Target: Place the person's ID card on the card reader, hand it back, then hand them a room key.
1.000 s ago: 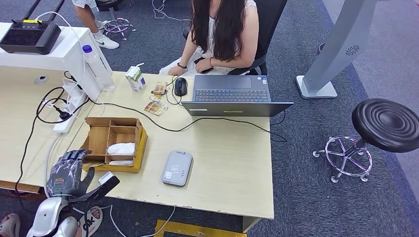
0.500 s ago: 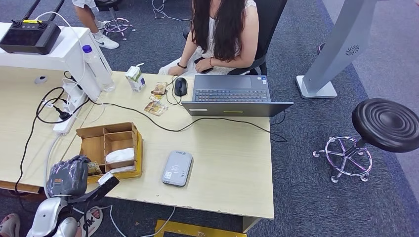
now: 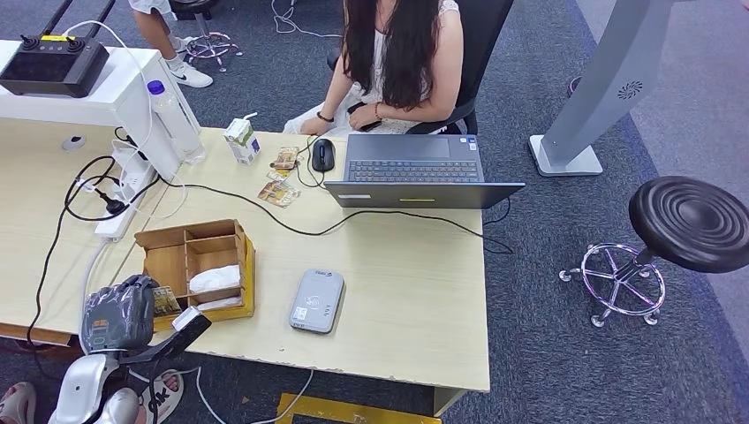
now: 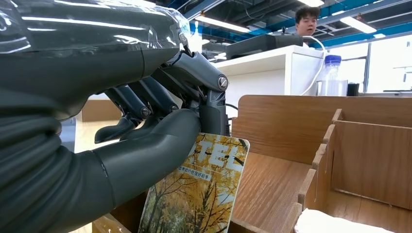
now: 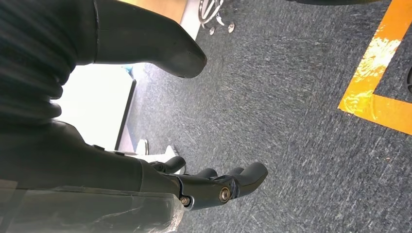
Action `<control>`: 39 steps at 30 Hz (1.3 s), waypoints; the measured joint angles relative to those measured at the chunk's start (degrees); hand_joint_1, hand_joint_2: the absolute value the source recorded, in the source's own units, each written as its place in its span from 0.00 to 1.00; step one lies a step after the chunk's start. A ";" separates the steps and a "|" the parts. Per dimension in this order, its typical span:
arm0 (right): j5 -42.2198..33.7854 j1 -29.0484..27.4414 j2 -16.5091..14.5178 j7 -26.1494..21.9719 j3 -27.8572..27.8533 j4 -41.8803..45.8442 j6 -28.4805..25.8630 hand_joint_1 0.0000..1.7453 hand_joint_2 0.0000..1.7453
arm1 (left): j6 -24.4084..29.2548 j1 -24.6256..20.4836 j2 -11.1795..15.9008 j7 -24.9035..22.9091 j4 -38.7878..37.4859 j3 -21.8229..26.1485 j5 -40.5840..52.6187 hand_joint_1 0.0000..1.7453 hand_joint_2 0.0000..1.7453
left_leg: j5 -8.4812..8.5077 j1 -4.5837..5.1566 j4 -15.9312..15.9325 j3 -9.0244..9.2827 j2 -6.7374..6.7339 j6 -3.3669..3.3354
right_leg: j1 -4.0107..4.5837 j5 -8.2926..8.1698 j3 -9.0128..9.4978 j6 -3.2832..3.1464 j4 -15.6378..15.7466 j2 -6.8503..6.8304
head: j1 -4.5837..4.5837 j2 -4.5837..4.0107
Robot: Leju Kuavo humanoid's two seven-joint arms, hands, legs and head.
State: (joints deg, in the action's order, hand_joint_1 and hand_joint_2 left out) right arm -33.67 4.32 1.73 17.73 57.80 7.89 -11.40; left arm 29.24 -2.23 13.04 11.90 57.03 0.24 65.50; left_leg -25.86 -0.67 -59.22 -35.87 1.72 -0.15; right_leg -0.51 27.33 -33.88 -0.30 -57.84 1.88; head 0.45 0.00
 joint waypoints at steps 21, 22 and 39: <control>-1.13 0.15 0.00 -0.06 1.53 -0.02 -0.10 0.00 1.00 | 7.31 1.14 -0.15 -1.28 7.40 0.00 5.05 1.00 1.00 | 0.00 0.00 0.00 0.01 0.02 0.00 | 0.00 0.00 0.01 0.00 0.00 -0.02 | -0.01 0.00; -1.13 0.18 0.00 -0.05 1.59 -0.02 -0.10 0.00 1.00 | 7.34 1.10 -0.19 -1.39 7.76 0.00 5.20 1.00 1.00 | 0.00 0.00 0.00 0.01 0.01 0.00 | 0.00 0.00 0.01 0.00 0.00 -0.01 | 0.00 0.00; -0.07 0.95 0.13 -0.32 4.19 -0.09 0.95 0.00 1.00 | 3.78 -14.98 -0.93 -5.73 7.37 -0.39 7.78 1.00 1.00 | 0.15 -0.02 -0.02 0.09 0.04 0.07 | 0.03 -0.20 0.06 -0.14 -0.03 -0.07 | 0.00 0.00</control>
State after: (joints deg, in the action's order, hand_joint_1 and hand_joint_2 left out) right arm -33.73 5.28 1.85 17.40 61.99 7.80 -10.45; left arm 33.03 -17.21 12.11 6.16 64.40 -0.15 73.29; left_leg -25.71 -0.68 -59.24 -35.78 1.76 -0.08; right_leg -0.48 27.13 -33.82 -0.45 -57.86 1.81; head 0.45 0.00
